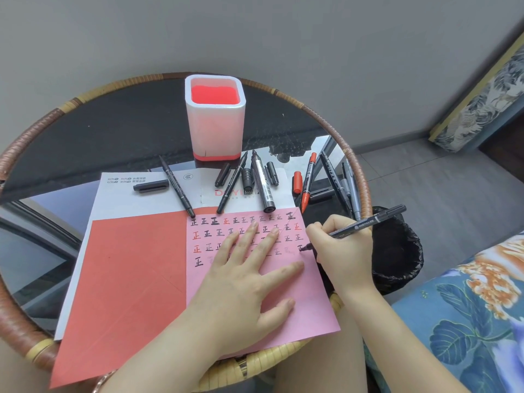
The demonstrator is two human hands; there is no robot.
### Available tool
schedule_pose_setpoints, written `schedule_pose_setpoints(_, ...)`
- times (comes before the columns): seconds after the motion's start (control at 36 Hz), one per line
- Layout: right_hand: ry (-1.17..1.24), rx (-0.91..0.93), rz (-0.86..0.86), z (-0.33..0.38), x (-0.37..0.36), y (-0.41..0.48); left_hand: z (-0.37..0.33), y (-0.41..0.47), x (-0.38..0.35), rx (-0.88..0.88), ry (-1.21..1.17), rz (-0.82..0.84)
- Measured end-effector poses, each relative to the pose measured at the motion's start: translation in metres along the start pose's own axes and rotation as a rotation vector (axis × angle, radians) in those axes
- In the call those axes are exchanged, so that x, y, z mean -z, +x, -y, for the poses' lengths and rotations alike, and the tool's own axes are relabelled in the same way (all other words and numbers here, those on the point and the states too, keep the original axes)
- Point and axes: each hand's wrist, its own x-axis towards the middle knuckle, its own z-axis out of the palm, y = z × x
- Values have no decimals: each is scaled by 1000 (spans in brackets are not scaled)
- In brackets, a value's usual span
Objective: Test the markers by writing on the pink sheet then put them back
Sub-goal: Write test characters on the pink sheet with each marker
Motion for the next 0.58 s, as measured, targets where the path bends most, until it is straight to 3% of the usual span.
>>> schedule_pose_setpoints(0.36,-70,-51,-27,-4,0,-2,0,0,0,3,0,-3)
schedule_pose_setpoints(0.58,130,-71,-96,1,4,1,0,0,0,8,4,-2)
